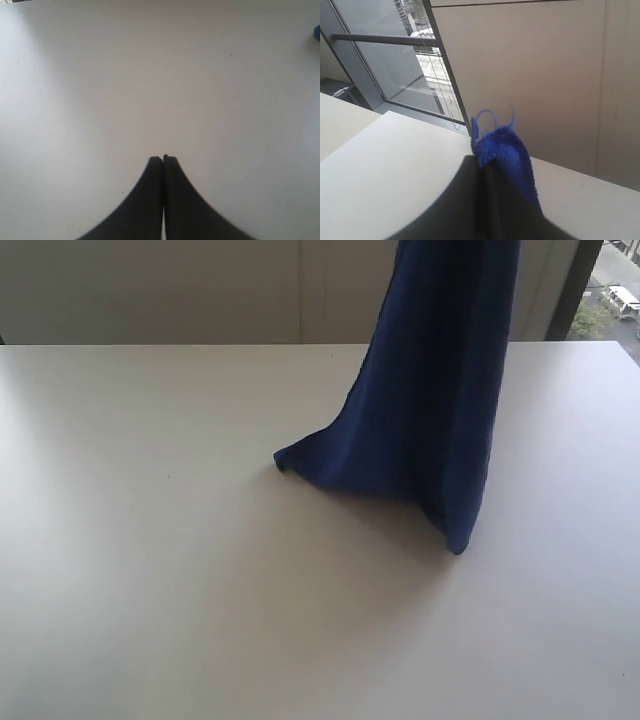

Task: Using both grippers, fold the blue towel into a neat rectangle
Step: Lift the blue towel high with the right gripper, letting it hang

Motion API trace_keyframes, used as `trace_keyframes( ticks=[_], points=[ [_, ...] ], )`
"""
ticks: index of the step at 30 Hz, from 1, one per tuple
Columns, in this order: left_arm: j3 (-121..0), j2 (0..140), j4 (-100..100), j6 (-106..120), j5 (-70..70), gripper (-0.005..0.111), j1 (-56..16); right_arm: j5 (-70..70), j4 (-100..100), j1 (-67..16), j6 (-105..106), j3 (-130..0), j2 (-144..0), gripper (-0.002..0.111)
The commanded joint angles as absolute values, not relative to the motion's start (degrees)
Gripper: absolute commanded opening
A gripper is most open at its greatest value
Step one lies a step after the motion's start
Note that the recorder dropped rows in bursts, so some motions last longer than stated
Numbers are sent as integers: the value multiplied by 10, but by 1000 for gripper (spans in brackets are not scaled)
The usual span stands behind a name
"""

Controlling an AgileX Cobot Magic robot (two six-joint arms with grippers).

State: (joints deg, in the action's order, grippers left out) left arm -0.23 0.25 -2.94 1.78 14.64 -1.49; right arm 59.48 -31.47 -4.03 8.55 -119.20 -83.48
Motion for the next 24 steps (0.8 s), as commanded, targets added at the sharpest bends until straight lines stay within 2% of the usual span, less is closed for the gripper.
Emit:
trace_keyframes(
  ticks=[1, 12, 19, 21, 24],
  points=[
    [0, 0, -30, 15, 146, 0, -14, 580, -332, -40, 87, -1193, -835, 0],
    [0, 0, -29, 19, 136, 0, -14, 602, -326, -40, 87, -1192, -848, 0],
    [0, 0, -64, -28, 19, 0, -14, 603, -326, -40, 88, -1192, -855, 0],
    [0, 0, -82, -107, -16, 0, -14, 604, -324, -40, 92, -1192, -856, 0],
    [0, 17, -83, -136, -14, 0, -14, 604, -324, -40, 92, -1192, -856, 0]
  ],
)
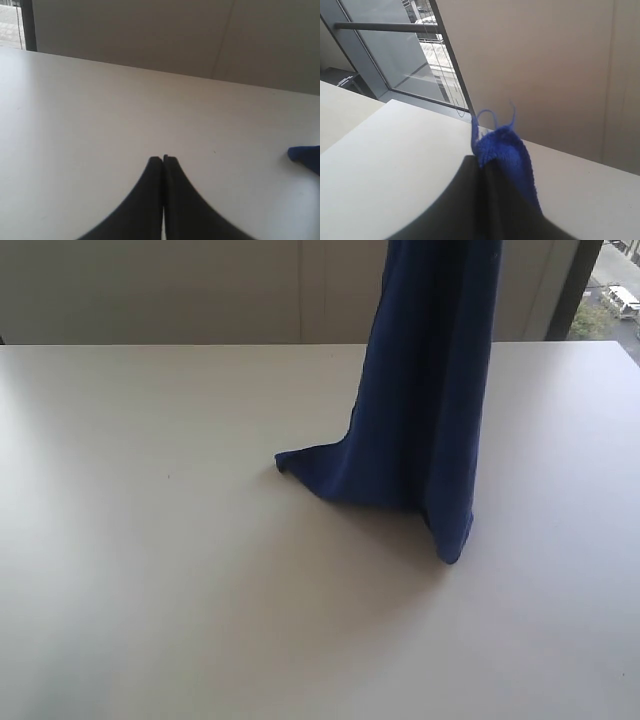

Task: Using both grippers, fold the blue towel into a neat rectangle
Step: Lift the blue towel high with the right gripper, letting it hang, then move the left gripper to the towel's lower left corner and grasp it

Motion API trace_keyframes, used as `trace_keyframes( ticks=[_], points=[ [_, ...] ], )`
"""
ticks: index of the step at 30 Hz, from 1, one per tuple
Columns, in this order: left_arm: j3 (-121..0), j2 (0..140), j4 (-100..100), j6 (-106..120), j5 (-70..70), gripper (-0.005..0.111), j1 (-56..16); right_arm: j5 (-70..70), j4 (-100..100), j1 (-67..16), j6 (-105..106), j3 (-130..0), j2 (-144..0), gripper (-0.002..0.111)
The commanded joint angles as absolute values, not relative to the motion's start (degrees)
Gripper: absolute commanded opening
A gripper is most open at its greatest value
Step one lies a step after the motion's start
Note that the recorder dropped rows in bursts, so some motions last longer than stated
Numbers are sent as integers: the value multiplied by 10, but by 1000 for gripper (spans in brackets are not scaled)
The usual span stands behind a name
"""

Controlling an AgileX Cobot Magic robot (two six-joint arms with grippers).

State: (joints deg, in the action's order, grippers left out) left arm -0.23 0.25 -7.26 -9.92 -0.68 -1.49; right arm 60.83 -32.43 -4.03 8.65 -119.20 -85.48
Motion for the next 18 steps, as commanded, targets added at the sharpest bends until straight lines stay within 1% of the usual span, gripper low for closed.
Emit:
trace_keyframes(
  ticks=[1, 5, 7, 11, 14, 18],
  points=[
    [0, 37, -83, -144, -18, 0, -14, 604, -322, -40, 92, -1192, -856, 0],
    [0, 114, -83, -153, -53, 0, -20, 605, -314, -40, 92, -1192, -856, 0],
    [-8, 153, -81, -153, -61, 0, -37, 608, -311, -40, 92, -1192, -856, 0],
    [-92, 287, -15, -153, -84, 0, -99, 625, -311, -40, 92, -1192, -867, 0],
    [-167, 432, 49, -153, -136, 0, -139, 630, -312, -40, 88, -1192, -880, 0],
    [-221, 567, 123, -172, -203, 0, -166, 630, -312, -40, 88, -1192, -887, 0]
  ],
)
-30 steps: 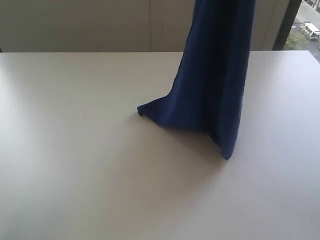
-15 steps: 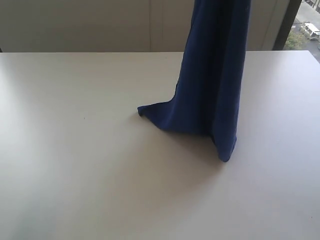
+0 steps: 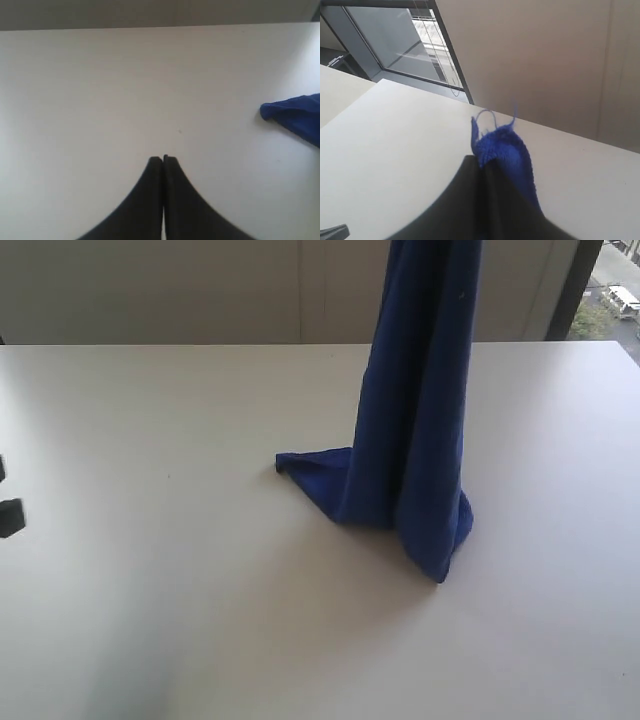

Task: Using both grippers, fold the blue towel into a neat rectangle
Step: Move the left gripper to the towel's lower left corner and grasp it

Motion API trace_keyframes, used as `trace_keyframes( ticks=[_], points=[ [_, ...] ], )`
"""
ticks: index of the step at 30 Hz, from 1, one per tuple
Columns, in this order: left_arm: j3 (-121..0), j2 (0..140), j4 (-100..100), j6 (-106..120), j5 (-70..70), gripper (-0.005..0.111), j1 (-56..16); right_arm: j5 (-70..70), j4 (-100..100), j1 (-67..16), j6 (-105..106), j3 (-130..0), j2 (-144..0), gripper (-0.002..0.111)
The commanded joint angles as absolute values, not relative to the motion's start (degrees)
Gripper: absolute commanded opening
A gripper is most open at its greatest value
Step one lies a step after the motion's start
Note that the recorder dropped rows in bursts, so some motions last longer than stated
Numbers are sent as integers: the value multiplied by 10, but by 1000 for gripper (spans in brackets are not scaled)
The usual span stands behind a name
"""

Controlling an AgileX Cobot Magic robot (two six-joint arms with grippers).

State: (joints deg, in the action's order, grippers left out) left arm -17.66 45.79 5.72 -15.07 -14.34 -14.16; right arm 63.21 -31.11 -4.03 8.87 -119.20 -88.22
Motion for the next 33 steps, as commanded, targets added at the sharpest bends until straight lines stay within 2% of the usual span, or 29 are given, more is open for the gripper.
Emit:
trace_keyframes(
  ticks=[1, 10, 16, 24, 33],
  points=[
    [-237, 600, 146, -182, -217, 0, -168, 630, -312, -40, 88, -1192, -889, 0],
    [-376, 818, 389, -359, -315, 0, -168, 650, -294, -40, 85, -1192, -901, 0],
    [-437, 910, 456, -387, -358, 0, -168, 700, -216, -40, 44, -1179, -919, 0],
    [-485, 985, 497, -390, -411, 0, -171, 658, -192, -40, 42, -1035, -921, 0],
    [-559, 1063, 498, -388, -389, 0, -214, 593, -192, -40, 38, -897, -921, 0]
  ],
)
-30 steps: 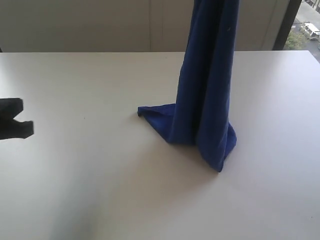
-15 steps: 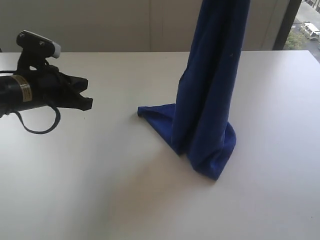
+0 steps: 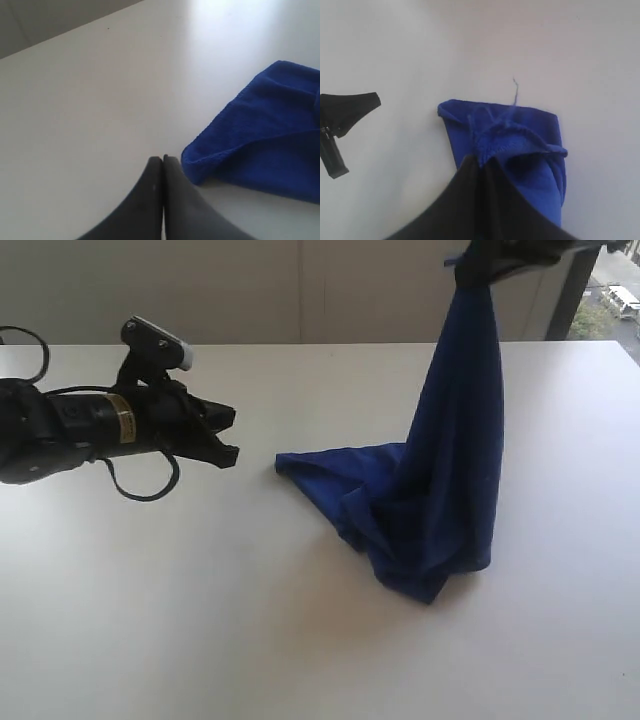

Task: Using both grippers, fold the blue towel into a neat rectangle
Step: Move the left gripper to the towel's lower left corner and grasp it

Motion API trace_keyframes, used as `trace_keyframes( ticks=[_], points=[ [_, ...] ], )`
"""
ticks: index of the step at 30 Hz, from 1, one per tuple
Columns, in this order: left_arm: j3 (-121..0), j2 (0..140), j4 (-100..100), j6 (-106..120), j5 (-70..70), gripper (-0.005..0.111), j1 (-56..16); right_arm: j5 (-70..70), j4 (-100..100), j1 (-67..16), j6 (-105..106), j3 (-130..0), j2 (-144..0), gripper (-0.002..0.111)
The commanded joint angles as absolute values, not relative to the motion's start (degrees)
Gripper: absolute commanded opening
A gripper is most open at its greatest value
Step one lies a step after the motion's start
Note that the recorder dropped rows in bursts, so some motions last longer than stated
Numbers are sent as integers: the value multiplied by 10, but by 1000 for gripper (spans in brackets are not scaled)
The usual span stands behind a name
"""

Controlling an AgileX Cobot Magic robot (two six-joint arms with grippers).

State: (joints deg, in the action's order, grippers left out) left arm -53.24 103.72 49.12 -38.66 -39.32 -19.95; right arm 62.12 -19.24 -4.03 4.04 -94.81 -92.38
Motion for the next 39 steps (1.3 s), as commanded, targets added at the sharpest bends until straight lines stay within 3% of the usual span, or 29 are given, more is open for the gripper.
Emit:
trace_keyframes(
  ticks=[1, 6, 8, 11, 14, 23, 28, 39],
  points=[
    [-567, 1069, 499, -388, -390, 0, -216, 586, -192, -40, 38, -881, -921, 0],
    [-595, 1100, 508, -371, -392, 5, -221, 539, -192, -40, 38, -804, -921, 0],
    [-600, 1109, 512, -345, -395, 15, -224, 518, -192, -40, 38, -777, -921, 0],
    [-601, 1132, 514, -282, -393, 44, -238, 480, -193, -40, 38, -728, -921, 0],
    [-608, 1148, 514, -242, -392, 52, -250, 471, -193, -40, 38, -715, -921, 0],
    [-668, 1194, 606, -222, -370, 53, -253, 465, -192, -40, 42, -712, -921, 0],
    [-668, 1194, 634, -221, -369, 66, -253, 461, -192, -40, 43, -712, -921, 0],
    [-668, 1210, 645, -131, -351, 60, -254, 459, -193, -40, 47, -712, -932, 0]
  ],
)
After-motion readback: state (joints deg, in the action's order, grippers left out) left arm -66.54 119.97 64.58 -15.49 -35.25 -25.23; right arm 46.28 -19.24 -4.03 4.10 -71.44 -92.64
